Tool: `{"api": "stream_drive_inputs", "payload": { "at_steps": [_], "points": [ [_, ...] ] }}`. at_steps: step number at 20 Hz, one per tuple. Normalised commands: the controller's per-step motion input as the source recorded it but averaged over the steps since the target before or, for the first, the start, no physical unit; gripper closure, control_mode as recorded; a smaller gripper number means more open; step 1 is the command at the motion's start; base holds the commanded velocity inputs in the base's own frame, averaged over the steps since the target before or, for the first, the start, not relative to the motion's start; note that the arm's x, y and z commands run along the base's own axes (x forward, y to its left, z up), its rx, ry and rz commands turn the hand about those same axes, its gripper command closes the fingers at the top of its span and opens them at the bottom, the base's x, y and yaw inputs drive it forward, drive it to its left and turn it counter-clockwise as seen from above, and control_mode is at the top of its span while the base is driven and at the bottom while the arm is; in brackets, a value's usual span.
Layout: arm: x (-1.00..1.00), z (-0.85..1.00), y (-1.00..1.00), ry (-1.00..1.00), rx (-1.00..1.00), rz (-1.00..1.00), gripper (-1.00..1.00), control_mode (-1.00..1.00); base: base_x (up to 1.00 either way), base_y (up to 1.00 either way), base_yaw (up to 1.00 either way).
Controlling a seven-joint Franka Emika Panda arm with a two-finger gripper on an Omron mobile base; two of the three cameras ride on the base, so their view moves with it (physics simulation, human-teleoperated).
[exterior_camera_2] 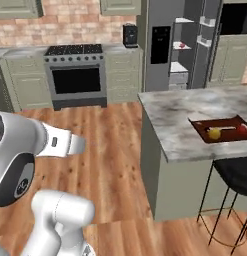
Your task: Gather the bell pepper and squash from the fridge and place them on a tray on the dining counter. Then gather the fishs from the fridge and place them on the other tray.
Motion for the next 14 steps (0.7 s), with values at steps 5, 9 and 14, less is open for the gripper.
{"api": "stream_drive_inputs", "payload": {
  "at_steps": [5,9,14],
  "points": [
    [0.0,0.0,0.0,0.0,0.0,0.0,-1.0,1.0,0.26,0.1,0.95],
    [0.0,0.0,0.0,0.0,0.0,0.0,-1.0,1.0,1.0,-0.02,0.44],
    [0.0,0.0,0.0,0.0,0.0,0.0,-1.0,1.0,1.0,-0.03,0.16]
  ]
}}
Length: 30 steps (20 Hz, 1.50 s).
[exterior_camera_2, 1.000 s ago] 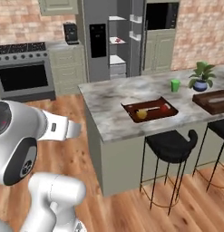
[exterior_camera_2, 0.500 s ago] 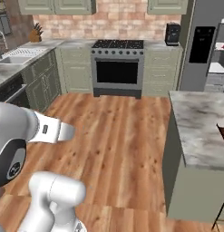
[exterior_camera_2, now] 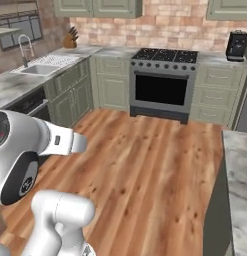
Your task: Gather the bell pepper and squash from the fridge and place them on a tray on the dining counter. Then gather the fishs from the fridge and place them on the other tray.
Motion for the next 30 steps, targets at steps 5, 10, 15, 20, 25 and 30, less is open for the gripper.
{"api": "stream_drive_inputs", "payload": {
  "at_steps": [5,10,15,20,25,30],
  "points": [
    [0.0,0.0,0.0,0.0,0.0,0.0,-1.0,1.0,1.0,-0.11,0.01],
    [0.0,0.0,0.0,0.0,0.0,0.0,-1.0,1.0,1.0,0.0,0.0],
    [0.0,0.0,0.0,0.0,0.0,0.0,-1.0,1.0,1.0,-0.01,0.0],
    [0.0,0.0,0.0,0.0,0.0,0.0,-1.0,1.0,1.0,-0.26,-0.01],
    [0.0,0.0,0.0,0.0,0.0,0.0,-1.0,1.0,1.0,-0.41,-0.02],
    [0.0,0.0,0.0,0.0,0.0,0.0,-1.0,1.0,1.0,-0.39,-0.01]
  ]
}}
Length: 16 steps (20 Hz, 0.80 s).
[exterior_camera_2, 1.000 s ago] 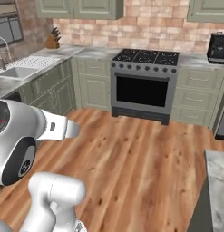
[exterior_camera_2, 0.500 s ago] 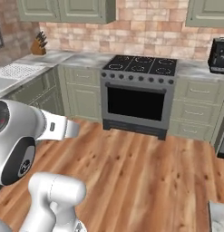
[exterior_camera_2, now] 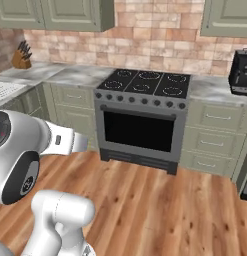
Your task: Gather the bell pepper and squash from the fridge and place them on a tray on the dining counter. Then gather the fishs from the fridge and place them on the other tray.
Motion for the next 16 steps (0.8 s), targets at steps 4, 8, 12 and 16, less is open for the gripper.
{"api": "stream_drive_inputs", "payload": {
  "at_steps": [4,8,12,16],
  "points": [
    [0.0,0.0,0.0,0.0,0.0,0.0,-1.0,1.0,1.0,-0.41,0.0],
    [0.0,0.0,0.0,0.0,0.0,0.0,-1.0,1.0,1.0,-0.31,-0.02],
    [0.0,0.0,0.0,0.0,0.0,0.0,-1.0,1.0,1.0,-0.96,-0.08],
    [0.0,0.0,0.0,0.0,0.0,0.0,-1.0,1.0,0.61,-1.0,-0.23]
  ]
}}
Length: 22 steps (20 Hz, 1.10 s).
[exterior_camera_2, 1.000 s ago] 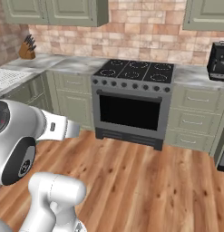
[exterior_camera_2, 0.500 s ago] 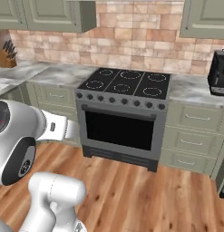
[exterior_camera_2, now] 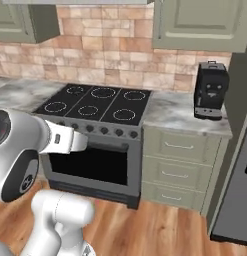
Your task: Gather the bell pepper and squash from the fridge and place them on a tray on the dining counter. Then gather the fishs from the fridge and place them on the other tray.
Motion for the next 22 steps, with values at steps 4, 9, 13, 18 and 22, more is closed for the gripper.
{"api": "stream_drive_inputs", "payload": {
  "at_steps": [4,9,13,18,22],
  "points": [
    [0.0,0.0,0.0,0.0,0.0,0.0,-1.0,1.0,0.05,-1.0,-0.42],
    [0.0,0.0,0.0,0.0,0.0,0.0,-1.0,1.0,0.01,-1.0,-0.53],
    [0.0,0.0,0.0,0.0,0.0,0.0,-1.0,1.0,0.21,-1.0,-0.55],
    [0.0,0.0,0.0,0.0,0.0,0.0,-1.0,1.0,0.52,-0.95,-0.53],
    [0.0,0.0,0.0,0.0,0.0,0.0,-1.0,1.0,1.0,0.07,-0.35]
  ]
}}
